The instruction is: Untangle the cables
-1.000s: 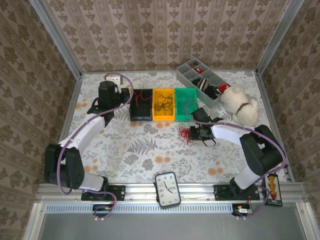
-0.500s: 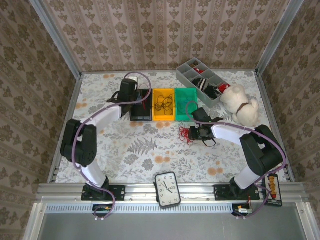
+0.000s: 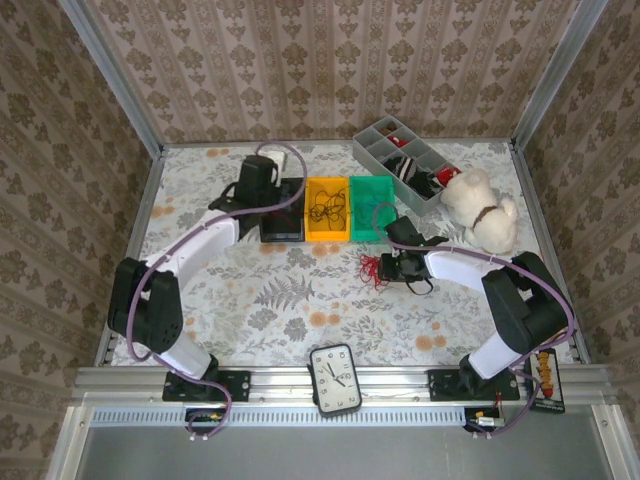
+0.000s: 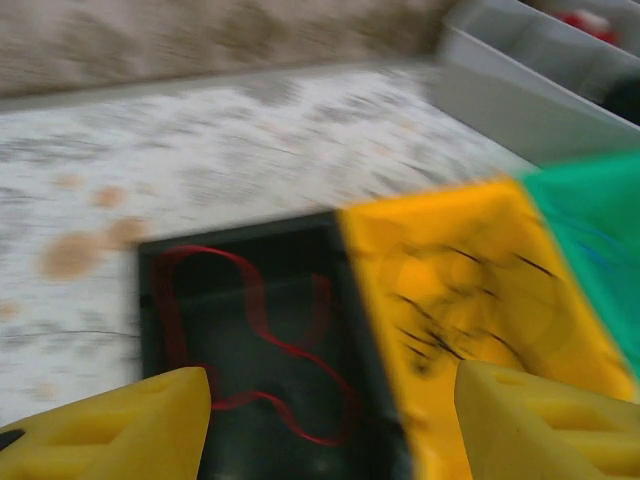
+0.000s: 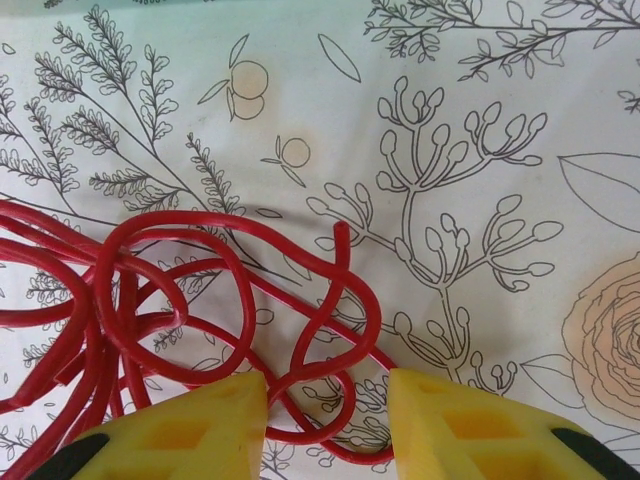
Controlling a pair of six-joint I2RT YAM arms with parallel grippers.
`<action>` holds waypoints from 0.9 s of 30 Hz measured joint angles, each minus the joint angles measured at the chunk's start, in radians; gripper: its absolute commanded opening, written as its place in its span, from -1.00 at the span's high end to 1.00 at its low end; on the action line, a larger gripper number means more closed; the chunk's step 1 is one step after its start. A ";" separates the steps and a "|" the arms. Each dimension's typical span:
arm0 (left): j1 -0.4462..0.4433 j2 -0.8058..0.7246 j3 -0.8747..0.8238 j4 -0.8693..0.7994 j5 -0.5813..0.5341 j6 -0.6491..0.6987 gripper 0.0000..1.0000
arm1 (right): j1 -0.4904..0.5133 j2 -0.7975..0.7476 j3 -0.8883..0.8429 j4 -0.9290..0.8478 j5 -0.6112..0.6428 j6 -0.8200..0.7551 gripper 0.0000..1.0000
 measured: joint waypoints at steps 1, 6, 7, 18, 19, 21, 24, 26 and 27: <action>-0.033 0.004 -0.016 0.002 0.048 0.014 -0.32 | 0.000 0.000 -0.001 0.004 -0.002 0.000 0.24; -0.186 0.132 -0.039 -0.021 0.254 0.089 -0.27 | -0.002 -0.001 -0.002 0.006 -0.004 0.000 0.24; -0.208 0.169 -0.037 -0.027 0.294 0.104 -0.23 | -0.002 -0.002 -0.003 0.006 -0.004 0.000 0.24; -0.253 0.417 0.181 -0.195 0.587 0.246 -0.05 | -0.014 -0.013 -0.016 0.013 -0.004 0.001 0.24; -0.259 0.426 0.192 -0.201 0.596 0.252 -0.01 | -0.015 -0.013 -0.016 0.013 -0.004 0.001 0.25; -0.265 0.440 0.204 -0.215 0.622 0.262 0.01 | -0.017 -0.013 -0.017 0.013 -0.004 0.002 0.25; -0.264 0.444 0.209 -0.245 0.652 0.271 0.11 | -0.019 -0.015 -0.017 0.013 -0.004 0.005 0.25; -0.264 0.450 0.219 -0.258 0.664 0.275 0.14 | -0.019 -0.015 -0.017 0.013 -0.007 0.008 0.25; -0.264 0.453 0.224 -0.262 0.669 0.277 0.14 | -0.021 -0.015 -0.017 0.014 -0.012 0.009 0.25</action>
